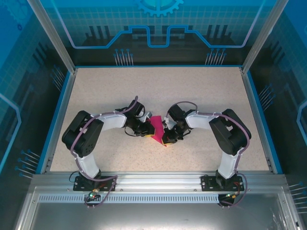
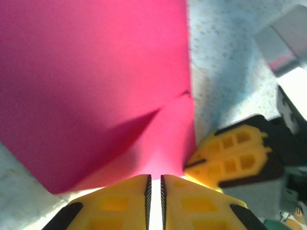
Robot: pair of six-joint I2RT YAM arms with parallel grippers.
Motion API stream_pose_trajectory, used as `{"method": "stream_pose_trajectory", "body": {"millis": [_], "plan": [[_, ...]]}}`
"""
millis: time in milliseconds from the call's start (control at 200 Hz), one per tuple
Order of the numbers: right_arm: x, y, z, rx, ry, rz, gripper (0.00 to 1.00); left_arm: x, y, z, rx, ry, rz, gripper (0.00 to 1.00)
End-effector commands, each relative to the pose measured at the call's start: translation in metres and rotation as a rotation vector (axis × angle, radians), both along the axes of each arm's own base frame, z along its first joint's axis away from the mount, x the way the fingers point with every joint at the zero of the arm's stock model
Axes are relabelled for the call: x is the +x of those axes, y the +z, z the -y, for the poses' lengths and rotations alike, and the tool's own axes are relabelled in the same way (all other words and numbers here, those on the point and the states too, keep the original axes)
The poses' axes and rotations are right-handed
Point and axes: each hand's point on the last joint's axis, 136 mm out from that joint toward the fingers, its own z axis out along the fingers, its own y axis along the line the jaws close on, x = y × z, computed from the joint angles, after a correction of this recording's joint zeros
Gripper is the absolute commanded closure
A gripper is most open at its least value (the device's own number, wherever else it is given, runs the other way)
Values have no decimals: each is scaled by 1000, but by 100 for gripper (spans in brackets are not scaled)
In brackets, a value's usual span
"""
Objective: Fold a paper plane with a square sheet of paper (fold left side to right side)
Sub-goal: Third fold the triangle at the center of the table.
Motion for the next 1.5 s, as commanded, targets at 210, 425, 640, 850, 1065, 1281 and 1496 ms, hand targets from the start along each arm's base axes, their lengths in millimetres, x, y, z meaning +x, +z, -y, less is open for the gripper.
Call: {"method": "stream_pose_trajectory", "body": {"millis": [210, 425, 640, 850, 1065, 1281, 1496], "plan": [[-14, -36, 35, -189, -18, -50, 100, -28, 8, 25, -15, -89, 6, 84], [-16, -36, 35, -190, -14, -52, 100, -28, -9, 33, -4, -90, -16, 85], [-17, -37, 35, -193, -12, -58, 100, -28, -17, 37, -9, -94, -26, 85], [-17, -37, 35, -198, -10, -60, 100, -28, -28, 33, 22, -89, -34, 86], [-18, -39, 40, -226, 0, -63, 100, -28, -44, 23, 97, -81, -39, 86], [-20, -40, 46, -252, 7, -67, 100, -24, -51, 8, 164, -65, -25, 88], [-24, -41, 49, -261, 11, -72, 100, -14, -52, -14, 199, -37, -18, 88]]}}
